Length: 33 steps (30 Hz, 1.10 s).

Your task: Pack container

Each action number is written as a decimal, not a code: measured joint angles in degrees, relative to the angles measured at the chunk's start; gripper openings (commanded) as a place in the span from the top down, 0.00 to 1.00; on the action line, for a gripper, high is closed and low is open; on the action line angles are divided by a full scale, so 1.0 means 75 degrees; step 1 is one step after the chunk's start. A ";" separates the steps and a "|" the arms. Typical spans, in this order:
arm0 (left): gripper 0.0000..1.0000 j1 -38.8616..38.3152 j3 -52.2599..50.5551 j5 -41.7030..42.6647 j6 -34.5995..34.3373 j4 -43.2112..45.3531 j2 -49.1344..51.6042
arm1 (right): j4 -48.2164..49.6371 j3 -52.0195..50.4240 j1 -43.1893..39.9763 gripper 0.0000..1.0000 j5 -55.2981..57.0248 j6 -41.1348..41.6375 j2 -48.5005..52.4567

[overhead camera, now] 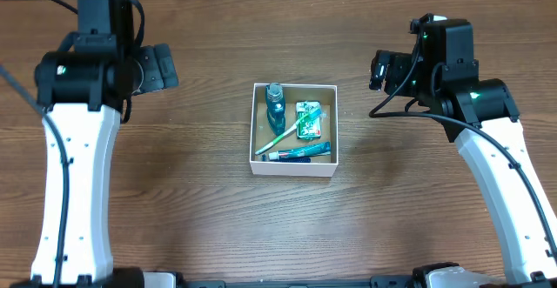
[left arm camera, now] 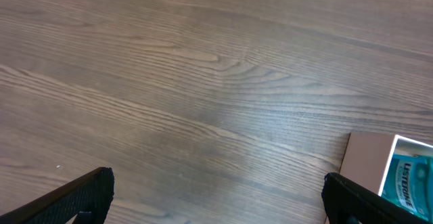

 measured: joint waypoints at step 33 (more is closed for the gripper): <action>0.00 -0.0006 -0.8958 0.0624 -0.0087 0.2288 -0.7522 | -0.0134 -0.5050 -0.0006 0.00 0.0941 0.1358 -0.5386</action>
